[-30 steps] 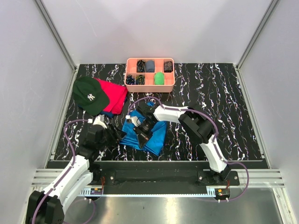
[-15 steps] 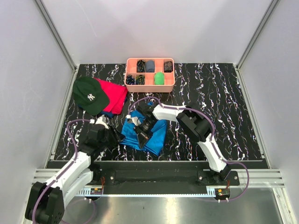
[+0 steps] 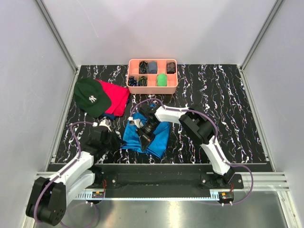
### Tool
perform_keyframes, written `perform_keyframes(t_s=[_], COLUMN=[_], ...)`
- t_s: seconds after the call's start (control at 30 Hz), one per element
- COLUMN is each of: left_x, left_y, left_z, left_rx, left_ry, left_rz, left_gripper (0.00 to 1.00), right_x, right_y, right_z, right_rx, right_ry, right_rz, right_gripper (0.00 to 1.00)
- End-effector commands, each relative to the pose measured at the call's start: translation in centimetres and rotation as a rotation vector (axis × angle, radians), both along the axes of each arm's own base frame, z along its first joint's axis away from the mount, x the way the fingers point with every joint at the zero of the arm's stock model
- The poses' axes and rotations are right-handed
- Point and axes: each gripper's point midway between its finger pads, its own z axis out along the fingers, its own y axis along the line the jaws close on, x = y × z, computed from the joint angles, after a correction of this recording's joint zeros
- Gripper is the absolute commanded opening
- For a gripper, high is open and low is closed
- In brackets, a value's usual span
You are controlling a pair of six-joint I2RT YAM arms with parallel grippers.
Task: Fold the napkin, place the utensils inside, and roll it up
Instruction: Roll the napkin with the utensil
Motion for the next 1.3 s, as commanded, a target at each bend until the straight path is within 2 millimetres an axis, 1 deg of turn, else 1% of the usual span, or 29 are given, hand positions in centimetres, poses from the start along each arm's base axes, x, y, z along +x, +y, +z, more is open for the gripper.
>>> perform_keyframes(t_s=[0.0, 0.03, 0.1, 0.13, 0.17, 0.2, 0.23, 0.27, 0.3, 0.33, 0.4, 0.43, 0.47, 0.5, 0.53, 0.57, 0.6, 0.63, 0.67, 0.7, 0.73, 0.77, 0.8, 0.83, 0.9, 0.93, 0.97, 1.13, 1.27], left_x=[1.2, 1.1, 1.2, 1.0, 0.9, 1.1, 0.9, 1.0, 0.9, 0.6, 0.6, 0.5, 0.6, 0.6, 0.5, 0.6, 0.6, 0.6, 0.7, 0.7, 0.7, 0.9, 0.8, 0.9, 1.0, 1.1, 1.1, 1.1, 1.2], left_y=[-0.3, -0.3, -0.3, -0.3, -0.3, -0.3, -0.3, -0.3, -0.4, -0.3, -0.3, -0.3, -0.4, -0.6, -0.6, -0.7, -0.8, -0.8, -0.8, -1.0, -0.9, -0.9, -0.9, -0.9, -0.9, -0.8, -0.9, -0.8, -0.7], left_z=[1.4, 1.3, 1.3, 1.2, 0.9, 1.2, 1.0, 1.1, 1.0, 0.6, 0.7, 0.5, 0.6, 0.6, 0.4, 0.5, 0.5, 0.5, 0.5, 0.6, 0.5, 0.6, 0.6, 0.6, 0.7, 0.8, 0.9, 1.0, 1.2], left_rx=[-0.003, 0.005, 0.017, 0.025, 0.033, 0.036, 0.042, 0.045, 0.046, 0.051, 0.058, 0.054, 0.046, 0.036, 0.027, 0.021, 0.017, 0.008, 0.004, -0.005, -0.009, -0.011, -0.014, -0.013, -0.013, -0.012, -0.014, -0.013, -0.011], left_ry=[-0.028, -0.018, -0.004, 0.007, 0.023, 0.023, 0.037, 0.046, 0.054, 0.077, 0.090, 0.104, 0.108, 0.112, 0.130, 0.132, 0.138, 0.145, 0.149, 0.152, 0.160, 0.157, 0.163, 0.167, 0.167, 0.165, 0.164, 0.163, 0.150], left_rz=[-0.009, -0.016, -0.022, -0.034, -0.039, -0.045, -0.057, -0.063, -0.072, -0.083, -0.098, -0.101, -0.103, -0.107, -0.109, -0.111, -0.114, -0.116, -0.117, -0.122, -0.119, -0.119, -0.122, -0.120, -0.122, -0.122, -0.123, -0.119, -0.116], left_gripper=[0.03, 0.00, 0.00, 0.00, 0.00, 0.00, 0.00, 0.00, 0.00, 0.00, 0.00, 0.00, 0.00, 0.00, 0.00, 0.00, 0.00, 0.00, 0.00, 0.00, 0.00, 0.00, 0.00, 0.00, 0.00, 0.00, 0.00, 0.00, 0.00], right_x=[2.5, 2.7, 2.9, 3.1, 3.1, 3.3, 3.4, 3.6, 3.7, 3.8, 3.9, 4.0, 3.6, 3.8, 4.4, 3.9, 3.9, 3.6, 4.0, 3.2, 3.1, 3.3, 2.3, 2.2, 2.1, 1.7, 1.9, 1.8, 0.7], right_y=[-1.6, -1.4, -1.2, -1.0, -1.0, -0.9, -0.6, -0.8, -0.7, -0.5, -0.4, -0.4, -0.6, -0.3, -0.4, -1.0, -0.2, -0.8, 0.0, 0.6, 0.0, 0.6, 1.3, 1.0, 1.9, 1.8, 2.3, 2.2, 2.4], right_z=[-3.0, -2.3, -1.5, -0.5, 0.0, 0.5, 1.8, 2.1, 2.6, 3.8, 4.6, 5.6, 5.3, 5.6, 6.3, 5.5, 5.8, 5.5, 6.1, 7.0, 6.2, 6.6, 7.1, 6.6, 7.3, 6.9, 7.1, 5.8, 4.9], right_rx=[-0.107, -0.092, -0.078, -0.059, -0.051, -0.040, -0.016, -0.016, -0.006, 0.014, 0.043, 0.058, 0.049, 0.066, 0.065, 0.048, 0.081, 0.067, 0.114, 0.148, 0.121, 0.148, 0.171, 0.149, 0.181, 0.172, 0.190, 0.167, 0.183], right_ry=[-0.163, -0.177, -0.191, -0.208, -0.216, -0.227, -0.251, -0.264, -0.278, -0.299, -0.327, -0.367, -0.384, -0.427, -0.498, -0.513, -0.556, -0.594, -0.641, -0.675, -0.712, -0.759, -0.798, -0.836, -0.912, -0.939, -0.963, -0.991, -0.970], right_rz=[-0.005, -0.010, -0.016, -0.021, -0.023, -0.028, -0.031, -0.037, -0.039, -0.044, -0.048, -0.056, -0.050, -0.053, -0.070, -0.070, -0.078, -0.093, -0.109, -0.108, -0.119, -0.128, -0.108, -0.112, -0.124, -0.121, -0.134, -0.103, -0.065], right_gripper=[0.06, 0.11, 0.19, 0.22, 0.29, 0.31, 0.34, 0.41, 0.44, 0.46, 0.52, 0.54, 0.55, 0.61, 0.63, 0.65, 0.69, 0.71, 0.72, 0.75, 0.78, 0.81, 0.82, 0.83, 0.84, 0.84, 0.84, 0.81, 0.74])
